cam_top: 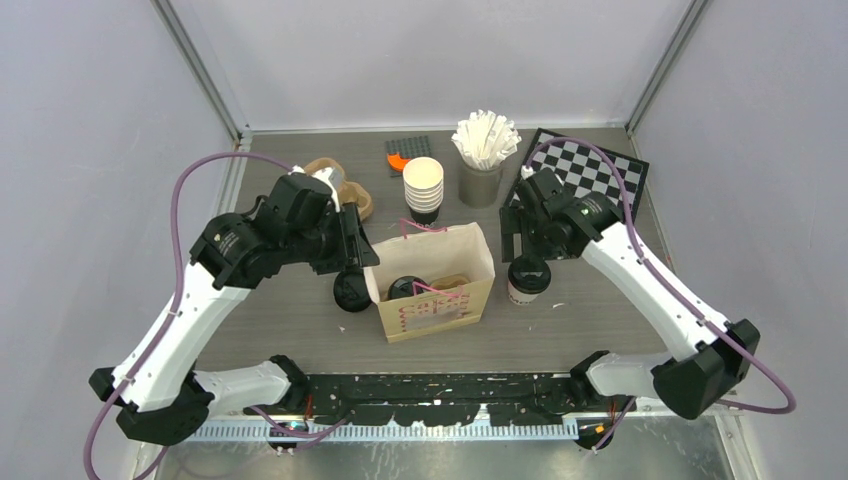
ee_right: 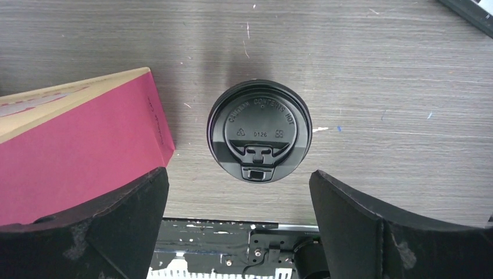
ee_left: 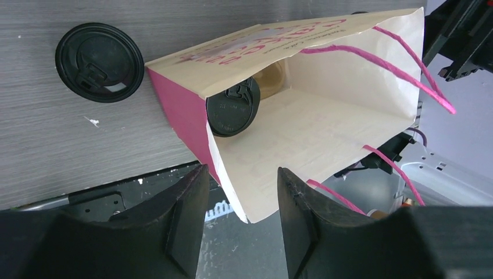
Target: Pack the takeout coffee
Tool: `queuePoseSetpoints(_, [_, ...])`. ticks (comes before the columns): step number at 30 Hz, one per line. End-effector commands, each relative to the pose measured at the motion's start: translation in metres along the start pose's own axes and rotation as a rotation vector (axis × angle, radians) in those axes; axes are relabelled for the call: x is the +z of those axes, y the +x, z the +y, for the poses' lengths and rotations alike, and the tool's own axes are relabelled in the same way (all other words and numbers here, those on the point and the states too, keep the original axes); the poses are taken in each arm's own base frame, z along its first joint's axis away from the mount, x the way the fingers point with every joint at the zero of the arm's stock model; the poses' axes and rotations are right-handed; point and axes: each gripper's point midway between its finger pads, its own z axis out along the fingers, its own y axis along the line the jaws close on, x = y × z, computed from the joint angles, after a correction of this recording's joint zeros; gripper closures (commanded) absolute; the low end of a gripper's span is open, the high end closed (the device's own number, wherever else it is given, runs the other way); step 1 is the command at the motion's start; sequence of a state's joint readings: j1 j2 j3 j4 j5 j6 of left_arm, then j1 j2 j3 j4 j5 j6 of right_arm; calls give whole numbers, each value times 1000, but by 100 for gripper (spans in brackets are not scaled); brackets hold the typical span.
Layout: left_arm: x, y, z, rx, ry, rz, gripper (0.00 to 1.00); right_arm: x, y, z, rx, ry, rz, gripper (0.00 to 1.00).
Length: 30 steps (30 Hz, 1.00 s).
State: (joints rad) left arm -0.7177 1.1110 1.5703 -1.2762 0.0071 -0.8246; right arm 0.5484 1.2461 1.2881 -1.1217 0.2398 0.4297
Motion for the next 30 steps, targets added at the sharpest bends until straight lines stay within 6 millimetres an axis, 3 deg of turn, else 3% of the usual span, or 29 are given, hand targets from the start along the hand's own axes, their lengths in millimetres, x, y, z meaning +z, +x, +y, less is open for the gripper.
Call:
queuePoseSetpoints(1, [-5,-15,-5,26,10,-58,51,-6,7,-2,19,-14,97,5])
queuePoseSetpoints(7, [-4,-16,-4,28,4,-62,51,7,17,-10,57,-59,199,7])
queuePoseSetpoints(17, [-3,-16,-3,27,-2,-60,50,15,23,-10,46,-72,238,10])
queuePoseSetpoints(30, [-6,-13,2,19,-13,-60,50,41,26,-13,19,-37,253,11])
